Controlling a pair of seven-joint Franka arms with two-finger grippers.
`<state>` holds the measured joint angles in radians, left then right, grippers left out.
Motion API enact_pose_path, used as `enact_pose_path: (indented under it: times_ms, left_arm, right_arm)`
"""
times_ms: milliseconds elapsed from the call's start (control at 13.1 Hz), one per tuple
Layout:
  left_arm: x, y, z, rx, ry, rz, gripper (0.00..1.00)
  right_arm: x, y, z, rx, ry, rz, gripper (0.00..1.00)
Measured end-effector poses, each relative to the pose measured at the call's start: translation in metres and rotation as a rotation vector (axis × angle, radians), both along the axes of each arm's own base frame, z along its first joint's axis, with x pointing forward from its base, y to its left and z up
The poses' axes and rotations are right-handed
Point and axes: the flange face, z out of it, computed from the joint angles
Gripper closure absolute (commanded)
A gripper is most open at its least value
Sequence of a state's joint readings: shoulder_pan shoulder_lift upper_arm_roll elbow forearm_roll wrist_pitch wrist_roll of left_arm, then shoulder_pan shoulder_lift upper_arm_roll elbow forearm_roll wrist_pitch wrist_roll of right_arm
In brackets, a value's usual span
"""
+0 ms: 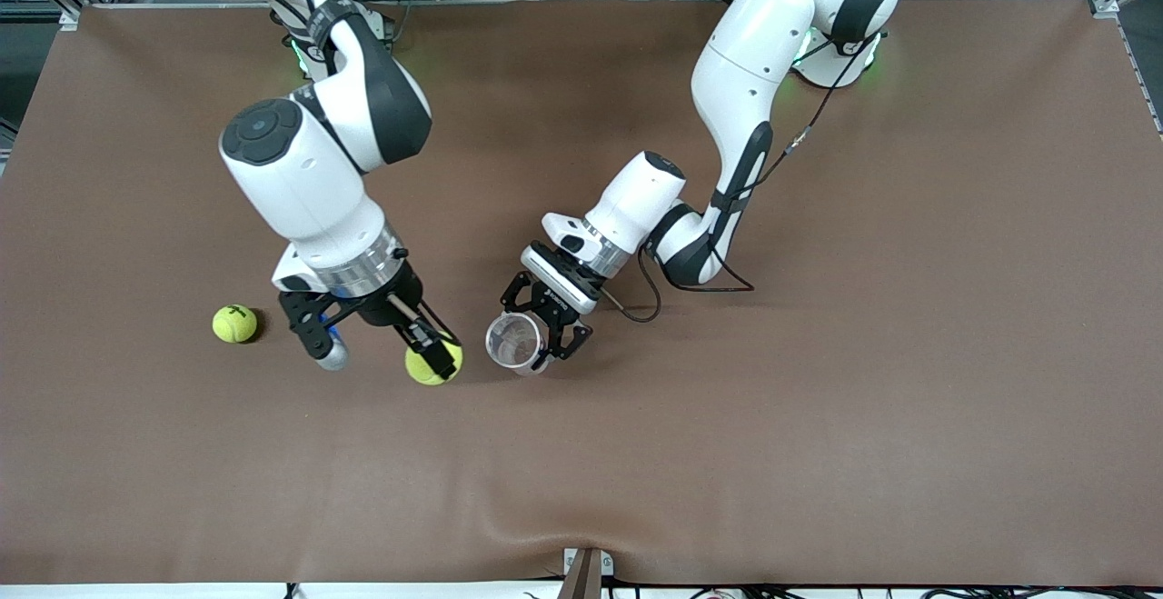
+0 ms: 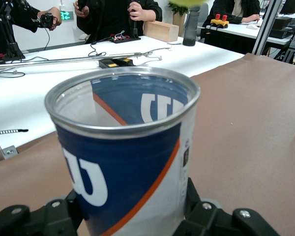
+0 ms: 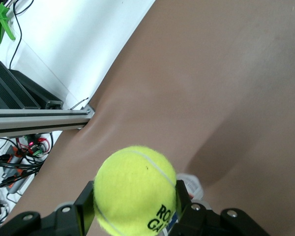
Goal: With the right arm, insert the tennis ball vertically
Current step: 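Move the ball over the can opening with the right gripper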
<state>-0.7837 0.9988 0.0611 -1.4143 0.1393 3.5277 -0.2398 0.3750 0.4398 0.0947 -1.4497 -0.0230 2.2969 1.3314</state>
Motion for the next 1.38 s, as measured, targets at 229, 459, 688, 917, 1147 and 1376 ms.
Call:
enact_pose_path:
  times_ms: [229,459,688,917,1147,1376]
  left_arm:
    - [-0.001,0.002,-0.015,0.006,0.011,0.002,0.20]
    - [-0.001,0.003,-0.018,0.005,0.016,0.008,0.20]
    - [-0.001,0.004,-0.020,0.005,0.019,0.010,0.20]
    - [-0.001,0.004,-0.024,0.008,0.023,0.011,0.20]
    - [0.000,0.003,-0.029,0.009,0.023,0.010,0.20]
    - [0.000,0.003,-0.032,0.010,0.024,0.011,0.20]
  right_arm:
    - [-0.008,0.020,-0.003,0.031,0.012,-0.038,0.53]
    - [-0.015,0.042,-0.008,0.081,0.011,-0.070,0.53]
    - [-0.023,0.064,-0.020,0.102,0.020,-0.071,0.53]
    - [-0.027,0.077,-0.036,0.095,0.039,-0.057,0.53]
    - [-0.028,0.080,-0.044,0.090,0.048,-0.054,0.51]
    - [-0.027,0.080,-0.048,0.087,0.052,-0.054,0.51]
